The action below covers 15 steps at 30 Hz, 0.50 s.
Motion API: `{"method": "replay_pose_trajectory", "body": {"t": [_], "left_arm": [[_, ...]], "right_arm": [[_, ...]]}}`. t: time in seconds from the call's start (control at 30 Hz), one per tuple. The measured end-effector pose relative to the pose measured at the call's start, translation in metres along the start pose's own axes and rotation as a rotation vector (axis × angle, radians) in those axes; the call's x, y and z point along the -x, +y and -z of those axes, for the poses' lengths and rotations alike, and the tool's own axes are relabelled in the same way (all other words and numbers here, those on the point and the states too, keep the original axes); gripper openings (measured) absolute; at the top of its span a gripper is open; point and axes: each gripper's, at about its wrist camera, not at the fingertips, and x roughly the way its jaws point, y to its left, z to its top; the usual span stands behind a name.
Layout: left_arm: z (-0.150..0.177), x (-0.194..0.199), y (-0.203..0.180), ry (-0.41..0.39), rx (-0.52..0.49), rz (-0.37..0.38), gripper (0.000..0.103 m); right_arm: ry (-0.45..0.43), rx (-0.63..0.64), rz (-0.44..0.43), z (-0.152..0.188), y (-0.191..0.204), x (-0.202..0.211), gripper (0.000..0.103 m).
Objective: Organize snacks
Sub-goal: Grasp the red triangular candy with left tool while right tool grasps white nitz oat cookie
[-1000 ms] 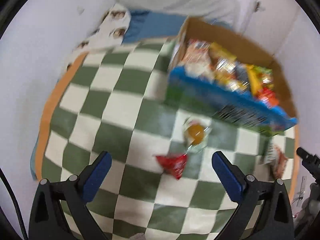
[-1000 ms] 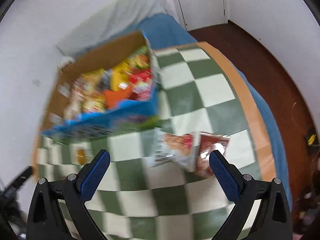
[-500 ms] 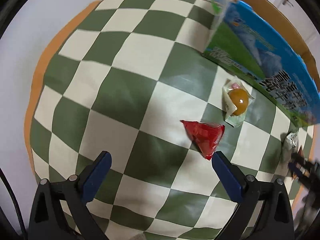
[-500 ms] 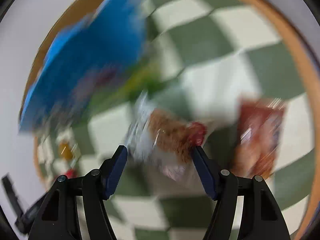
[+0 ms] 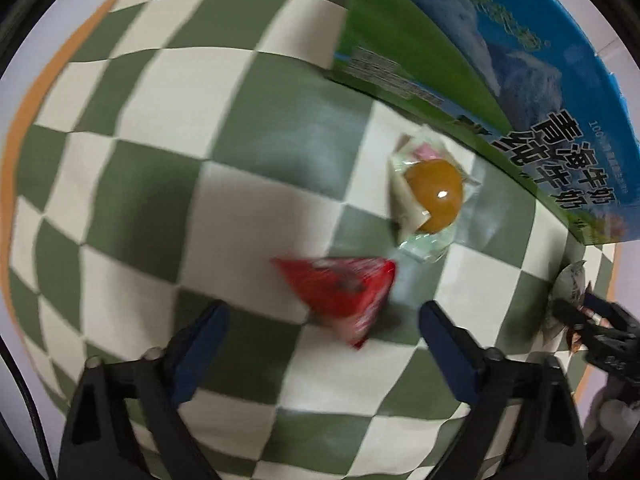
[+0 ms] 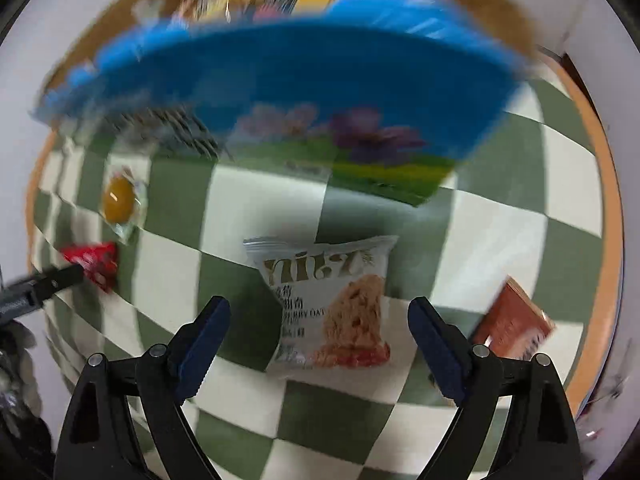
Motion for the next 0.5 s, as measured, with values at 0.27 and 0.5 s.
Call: {"method": "replay_pose_trajectory", "body": {"t": [0.27, 0.5], "left_arm": [[0.001, -0.014, 0.002, 0.008, -0.006, 0.029, 0.044], [0.052, -0.008, -0.005, 0.099, -0.092, 0.080, 0.043]], "right_arm": [[-0.023, -0.127, 0.008, 0.004, -0.007, -0.013, 0.060], [0.056, -0.136, -0.049, 0.054, 0.009, -0.017, 0.059]]}}
